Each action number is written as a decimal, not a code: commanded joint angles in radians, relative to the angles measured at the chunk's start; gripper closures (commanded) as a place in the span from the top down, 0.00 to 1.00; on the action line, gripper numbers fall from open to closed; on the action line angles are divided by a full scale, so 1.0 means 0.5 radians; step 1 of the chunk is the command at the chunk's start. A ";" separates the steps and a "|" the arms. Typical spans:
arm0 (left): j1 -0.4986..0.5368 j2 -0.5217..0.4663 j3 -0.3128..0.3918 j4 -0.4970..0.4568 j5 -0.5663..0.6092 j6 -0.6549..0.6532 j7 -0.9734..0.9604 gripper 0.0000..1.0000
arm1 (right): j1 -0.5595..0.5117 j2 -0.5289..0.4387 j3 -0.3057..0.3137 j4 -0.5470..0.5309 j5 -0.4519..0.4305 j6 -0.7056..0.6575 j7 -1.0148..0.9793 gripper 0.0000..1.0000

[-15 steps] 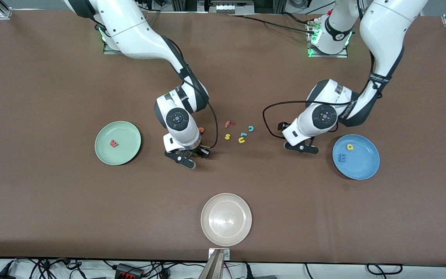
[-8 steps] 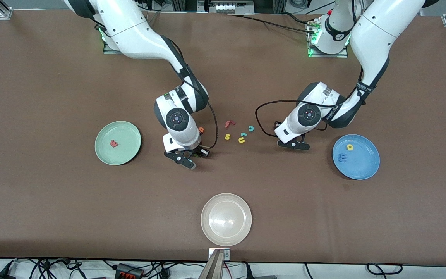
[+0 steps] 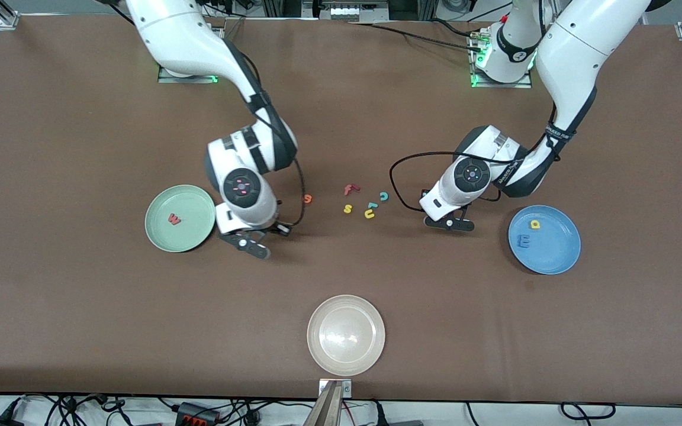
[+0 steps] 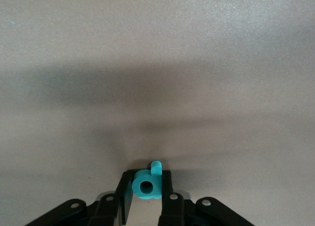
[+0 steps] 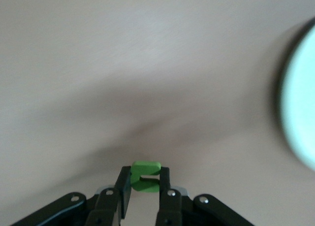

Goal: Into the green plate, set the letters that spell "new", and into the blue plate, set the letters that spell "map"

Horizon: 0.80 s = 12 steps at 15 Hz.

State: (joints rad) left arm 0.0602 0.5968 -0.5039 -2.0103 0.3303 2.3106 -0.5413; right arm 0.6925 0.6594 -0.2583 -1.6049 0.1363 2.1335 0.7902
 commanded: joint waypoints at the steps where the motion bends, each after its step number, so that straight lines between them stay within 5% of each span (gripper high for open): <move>1: 0.042 -0.046 -0.005 0.029 0.057 -0.028 0.002 0.12 | -0.001 -0.318 -0.139 -0.480 -0.015 0.034 -0.410 0.06; 7: 0.232 -0.077 -0.011 0.470 0.057 -0.702 0.468 0.13 | -0.016 -0.392 -0.370 -0.686 -0.018 0.034 -0.898 0.06; 12: 0.532 0.012 0.029 0.698 0.106 -0.774 1.038 0.13 | -0.115 -0.331 -0.395 -0.751 -0.012 0.160 -1.037 0.07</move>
State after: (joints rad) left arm 0.2620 0.5587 -0.4871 -1.7147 0.3479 1.9403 -0.1411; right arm 0.6395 0.4945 -0.4637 -1.9418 0.1358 2.1613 0.2879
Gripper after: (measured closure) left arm 0.722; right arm 0.736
